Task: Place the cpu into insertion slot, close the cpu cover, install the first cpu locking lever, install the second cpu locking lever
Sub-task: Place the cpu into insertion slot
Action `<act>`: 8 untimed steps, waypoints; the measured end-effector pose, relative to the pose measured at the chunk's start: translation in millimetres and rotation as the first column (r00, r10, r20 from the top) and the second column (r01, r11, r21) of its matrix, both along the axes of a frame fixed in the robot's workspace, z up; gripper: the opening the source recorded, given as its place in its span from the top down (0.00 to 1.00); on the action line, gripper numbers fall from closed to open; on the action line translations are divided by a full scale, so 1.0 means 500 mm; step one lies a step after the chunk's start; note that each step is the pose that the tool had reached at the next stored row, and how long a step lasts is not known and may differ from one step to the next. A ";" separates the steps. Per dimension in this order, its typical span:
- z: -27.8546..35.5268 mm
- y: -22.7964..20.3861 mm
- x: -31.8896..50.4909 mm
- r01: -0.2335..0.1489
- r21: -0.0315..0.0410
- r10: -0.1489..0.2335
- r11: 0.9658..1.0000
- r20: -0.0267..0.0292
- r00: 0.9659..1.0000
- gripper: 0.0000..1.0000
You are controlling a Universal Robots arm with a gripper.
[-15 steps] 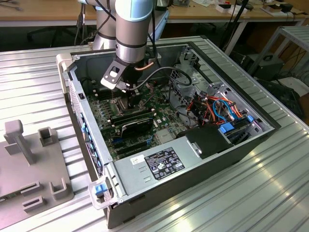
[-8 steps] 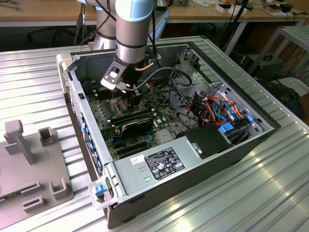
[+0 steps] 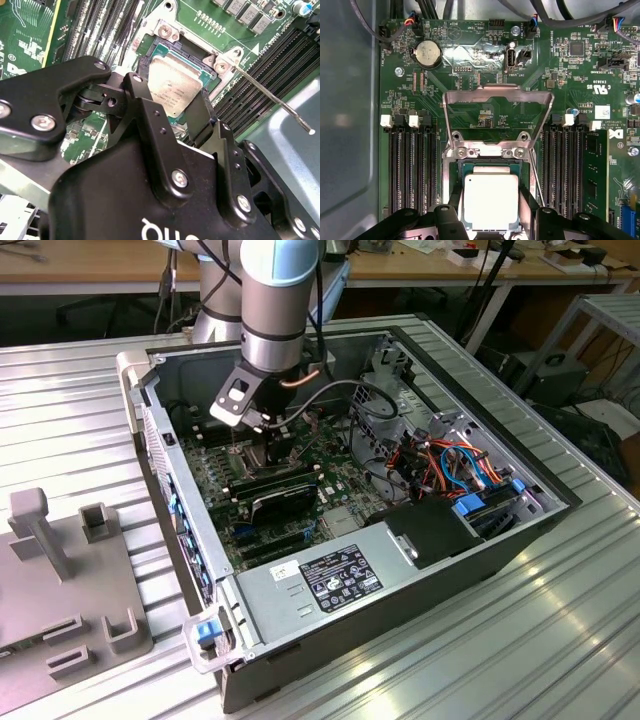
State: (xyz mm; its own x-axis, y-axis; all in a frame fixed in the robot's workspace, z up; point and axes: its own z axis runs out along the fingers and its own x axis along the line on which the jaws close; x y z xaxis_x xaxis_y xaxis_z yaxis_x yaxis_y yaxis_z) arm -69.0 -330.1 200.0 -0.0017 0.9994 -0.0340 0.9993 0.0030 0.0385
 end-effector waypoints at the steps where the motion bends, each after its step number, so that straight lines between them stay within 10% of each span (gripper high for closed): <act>1: -0.001 -0.0001 0.000 0.000 0.000 0.000 1.000 0.000 1.000 0.46; 8: -0.005 0.0002 0.002 0.000 0.000 0.000 1.000 0.000 1.000 0.46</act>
